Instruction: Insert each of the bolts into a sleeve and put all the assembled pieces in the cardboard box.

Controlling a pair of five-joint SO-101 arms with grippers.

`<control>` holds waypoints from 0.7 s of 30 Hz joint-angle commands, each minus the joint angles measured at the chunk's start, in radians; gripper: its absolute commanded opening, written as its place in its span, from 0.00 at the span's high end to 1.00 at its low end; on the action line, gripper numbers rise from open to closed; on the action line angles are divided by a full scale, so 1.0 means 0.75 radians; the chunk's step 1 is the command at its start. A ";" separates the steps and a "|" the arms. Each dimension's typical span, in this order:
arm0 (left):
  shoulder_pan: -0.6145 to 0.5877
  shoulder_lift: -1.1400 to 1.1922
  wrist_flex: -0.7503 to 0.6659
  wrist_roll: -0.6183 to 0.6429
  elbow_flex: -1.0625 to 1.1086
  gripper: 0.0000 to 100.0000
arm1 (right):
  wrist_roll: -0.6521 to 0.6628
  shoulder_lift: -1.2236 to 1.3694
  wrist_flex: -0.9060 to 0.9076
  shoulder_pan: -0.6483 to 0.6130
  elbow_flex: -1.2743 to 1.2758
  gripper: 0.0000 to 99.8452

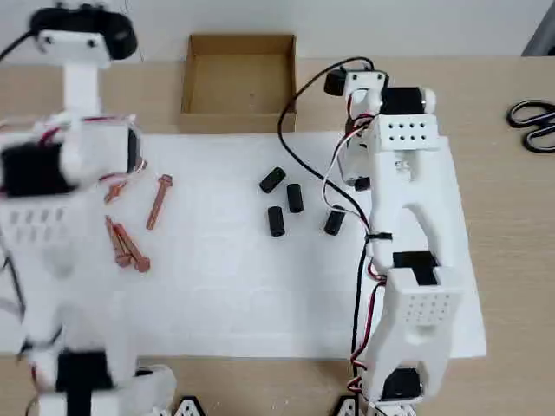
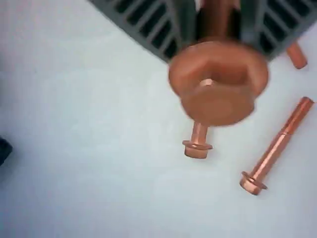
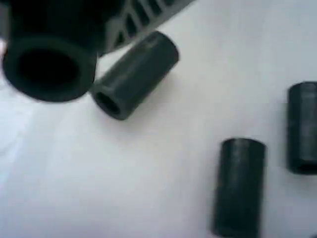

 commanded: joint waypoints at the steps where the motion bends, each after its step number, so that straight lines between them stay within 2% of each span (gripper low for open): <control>1: -0.002 -0.282 0.016 0.002 0.071 0.99 | -0.004 -0.298 0.021 -0.030 -0.008 1.00; 7: 0.002 -0.573 -0.063 0.002 0.312 0.99 | -0.004 -0.674 0.024 -0.032 0.049 1.00; 12: 0.002 -0.759 -0.200 0.008 0.545 0.99 | -0.004 -1.061 0.021 -0.042 0.319 1.00; 18: 0.004 -0.976 -0.489 0.276 0.840 0.99 | -0.004 -1.503 0.005 -0.040 0.792 1.00; 21: 0.006 -1.058 -0.665 0.428 1.024 0.99 | -0.004 -1.666 -0.093 -0.038 1.037 1.00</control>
